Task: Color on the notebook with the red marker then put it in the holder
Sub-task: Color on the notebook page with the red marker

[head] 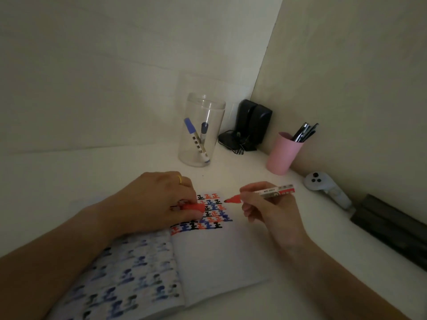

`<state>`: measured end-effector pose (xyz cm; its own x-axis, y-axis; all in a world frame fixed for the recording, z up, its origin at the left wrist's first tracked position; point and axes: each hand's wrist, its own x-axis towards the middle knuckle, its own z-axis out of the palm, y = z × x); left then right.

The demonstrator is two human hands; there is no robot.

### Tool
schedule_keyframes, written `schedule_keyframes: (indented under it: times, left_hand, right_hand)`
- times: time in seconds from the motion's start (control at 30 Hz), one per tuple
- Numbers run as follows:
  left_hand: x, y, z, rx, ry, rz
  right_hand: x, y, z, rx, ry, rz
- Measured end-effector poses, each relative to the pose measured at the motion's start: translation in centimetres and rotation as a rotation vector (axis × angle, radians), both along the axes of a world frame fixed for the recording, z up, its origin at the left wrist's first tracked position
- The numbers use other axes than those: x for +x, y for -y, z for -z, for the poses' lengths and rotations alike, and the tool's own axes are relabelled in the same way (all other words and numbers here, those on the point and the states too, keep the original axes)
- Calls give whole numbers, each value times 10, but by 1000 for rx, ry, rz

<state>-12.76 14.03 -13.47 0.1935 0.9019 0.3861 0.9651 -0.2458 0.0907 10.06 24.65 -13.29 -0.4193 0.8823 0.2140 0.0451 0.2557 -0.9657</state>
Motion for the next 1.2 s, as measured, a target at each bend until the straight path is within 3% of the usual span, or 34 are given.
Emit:
schedule_keyframes:
  times: [0.2,1.2]
  left_hand:
    - [-8,-11,12,-31,118,-4]
    - [-4,-7,7,-40,125,-1]
  right_hand:
    - [10,-5,19,45,49,-44]
    - [9,3,15,116,158,-113]
